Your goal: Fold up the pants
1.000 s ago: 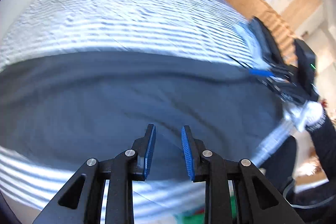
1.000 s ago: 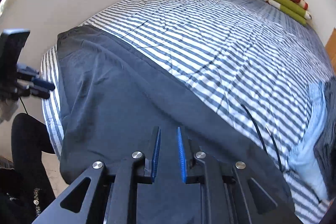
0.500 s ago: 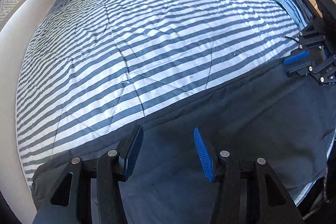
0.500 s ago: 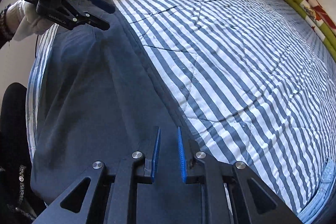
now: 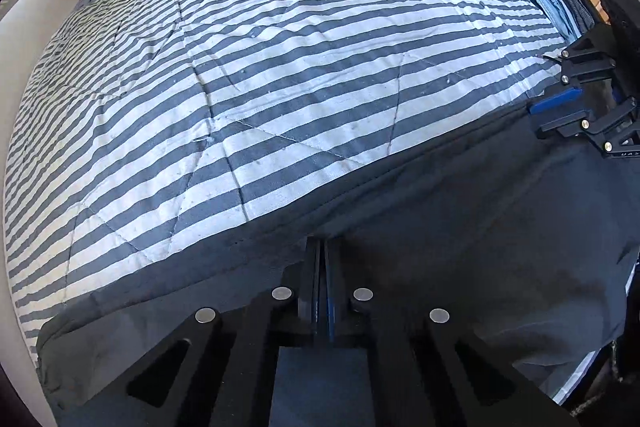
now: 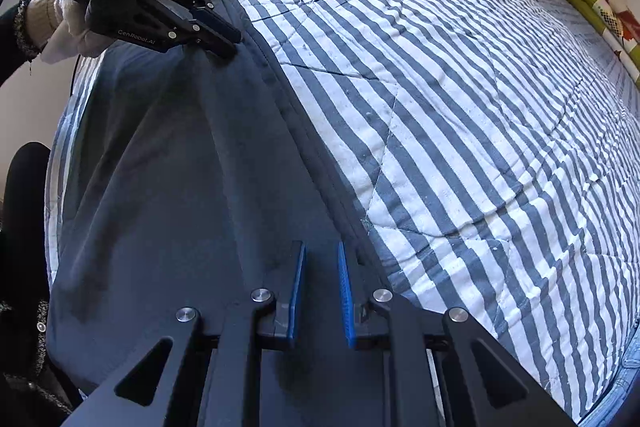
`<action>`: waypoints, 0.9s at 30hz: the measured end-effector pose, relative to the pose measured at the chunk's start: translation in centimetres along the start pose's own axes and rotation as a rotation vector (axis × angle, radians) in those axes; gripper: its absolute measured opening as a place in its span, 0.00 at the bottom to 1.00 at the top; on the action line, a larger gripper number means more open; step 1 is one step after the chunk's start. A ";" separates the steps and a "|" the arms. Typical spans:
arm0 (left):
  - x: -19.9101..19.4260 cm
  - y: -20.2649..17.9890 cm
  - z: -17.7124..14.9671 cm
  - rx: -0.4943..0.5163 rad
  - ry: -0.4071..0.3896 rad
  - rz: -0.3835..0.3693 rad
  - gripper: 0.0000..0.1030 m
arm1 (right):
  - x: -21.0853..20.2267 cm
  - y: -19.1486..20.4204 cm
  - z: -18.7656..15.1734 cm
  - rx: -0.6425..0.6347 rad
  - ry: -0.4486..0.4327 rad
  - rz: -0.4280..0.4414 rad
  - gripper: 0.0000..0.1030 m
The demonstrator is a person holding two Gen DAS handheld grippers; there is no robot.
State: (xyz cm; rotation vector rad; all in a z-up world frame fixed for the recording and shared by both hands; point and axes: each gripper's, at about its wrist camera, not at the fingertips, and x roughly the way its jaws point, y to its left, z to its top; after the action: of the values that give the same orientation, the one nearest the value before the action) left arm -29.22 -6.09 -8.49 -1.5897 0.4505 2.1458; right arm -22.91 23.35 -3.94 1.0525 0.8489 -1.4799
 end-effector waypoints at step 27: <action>-8.2 8.7 -2.6 -0.330 -0.199 0.112 0.08 | -3.8 -0.7 0.9 0.076 -0.064 -0.154 0.10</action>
State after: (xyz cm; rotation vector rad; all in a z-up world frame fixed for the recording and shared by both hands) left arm -29.53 -16.00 -1.33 -1.5215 0.1278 2.5376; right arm -23.62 24.00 -0.12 1.0080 0.8495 -1.6784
